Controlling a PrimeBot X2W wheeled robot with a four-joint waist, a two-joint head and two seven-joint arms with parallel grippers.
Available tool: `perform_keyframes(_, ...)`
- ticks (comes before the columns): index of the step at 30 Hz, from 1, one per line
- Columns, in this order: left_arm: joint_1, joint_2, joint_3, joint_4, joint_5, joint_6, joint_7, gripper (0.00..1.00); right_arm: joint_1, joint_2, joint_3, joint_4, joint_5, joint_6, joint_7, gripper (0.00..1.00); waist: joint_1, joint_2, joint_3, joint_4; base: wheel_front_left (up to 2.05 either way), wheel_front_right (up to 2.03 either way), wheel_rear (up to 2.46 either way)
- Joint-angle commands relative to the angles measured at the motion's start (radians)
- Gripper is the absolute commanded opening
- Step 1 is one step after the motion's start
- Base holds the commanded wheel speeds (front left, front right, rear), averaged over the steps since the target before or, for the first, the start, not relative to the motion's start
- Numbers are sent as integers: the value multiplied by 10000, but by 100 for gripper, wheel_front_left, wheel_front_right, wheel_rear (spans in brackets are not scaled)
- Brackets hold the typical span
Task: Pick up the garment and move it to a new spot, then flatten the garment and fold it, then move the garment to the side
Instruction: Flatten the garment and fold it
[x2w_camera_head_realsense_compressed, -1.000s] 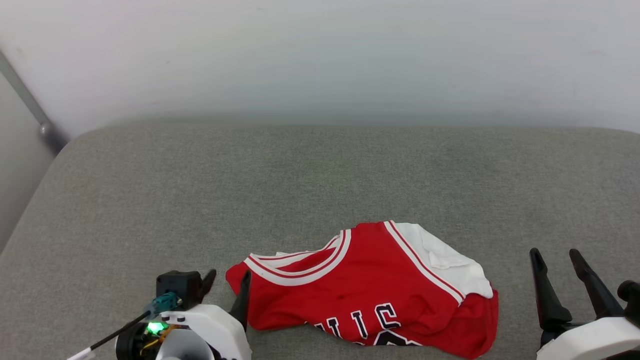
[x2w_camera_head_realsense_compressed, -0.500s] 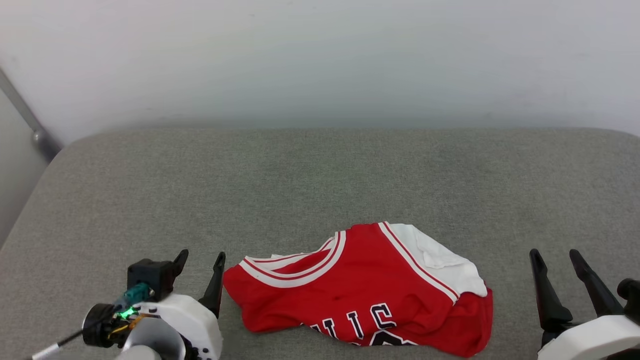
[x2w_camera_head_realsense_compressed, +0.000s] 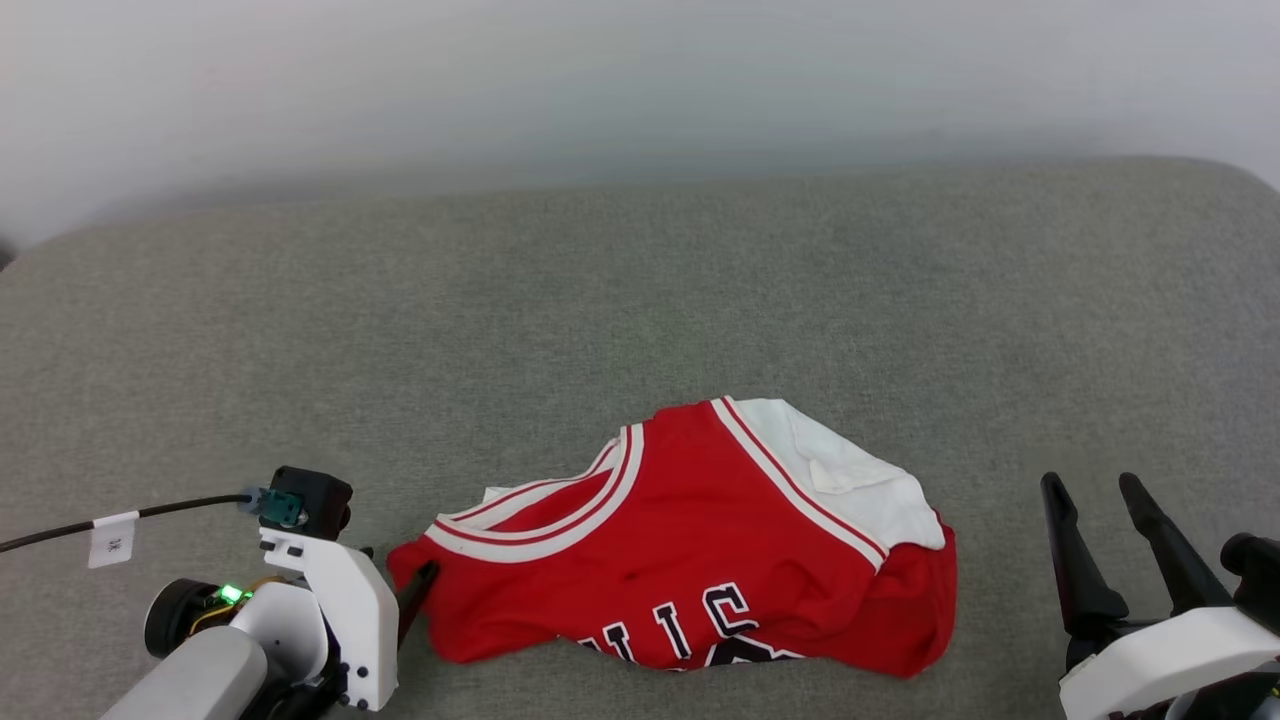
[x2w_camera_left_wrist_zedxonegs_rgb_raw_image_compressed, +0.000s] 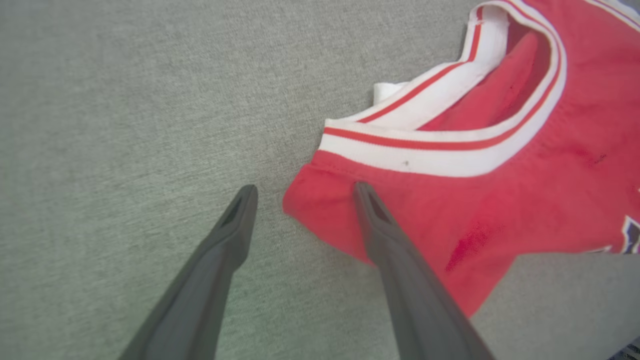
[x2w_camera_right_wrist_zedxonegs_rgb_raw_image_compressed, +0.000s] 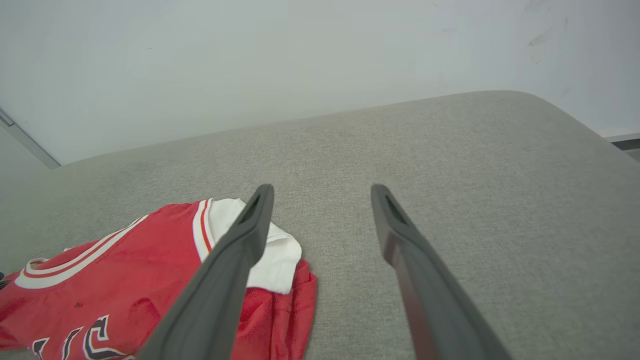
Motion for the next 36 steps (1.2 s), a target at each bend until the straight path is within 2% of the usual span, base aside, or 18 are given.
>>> perform_keyframes(1,-192,71,-75,170,-114,-159,244,100,-138,14,10,71,60,-3,-81,100,0,0,324,-254,0,0,0)
perform_keyframes(7,-271,-9,-591,902,-493,-772,1522,100,-323,14,-8,288,131,-3,-200,100,0,0,601,-387,0,0,0)
perform_keyframes(8,-276,-42,-665,977,-550,-862,1709,80,-342,14,-9,324,141,-3,-222,100,0,0,622,-397,0,0,0)
perform_keyframes(9,-281,-74,-771,1050,-600,-946,1940,20,-387,14,2,351,139,-3,-236,100,0,0,636,-408,0,0,0)
perform_keyframes(10,-266,-128,-861,1111,-672,-1001,2157,0,-439,14,18,365,148,-3,-248,100,0,0,646,-414,0,0,0)
perform_keyframes(13,-288,-237,-950,1148,-726,-1036,2329,0,-478,14,49,422,173,-3,-271,100,0,0,631,-430,0,0,0)
perform_keyframes(16,-589,-229,-917,1102,-394,-898,1962,0,-463,14,62,514,243,-3,-304,100,0,0,573,-432,0,0,0)
perform_keyframes(22,-1238,-273,-730,163,757,-219,562,0,-307,14,-89,637,262,-3,-274,100,0,0,259,-282,0,0,0)
perform_keyframes(27,-1299,-442,-1092,-1270,1576,206,146,0,-185,14,-144,592,254,-3,-183,100,0,0,-36,-84,0,0,0)
perform_keyframes(32,-747,-875,-2010,-2470,1988,203,417,0,-16,13,-172,518,242,-3,-81,100,0,0,-284,78,0,0,0)
perform_keyframes(36,-55,-1342,-2917,-2729,1969,10,755,0,95,14,-219,432,54,-3,-26,100,0,0,-473,196,0,0,0)
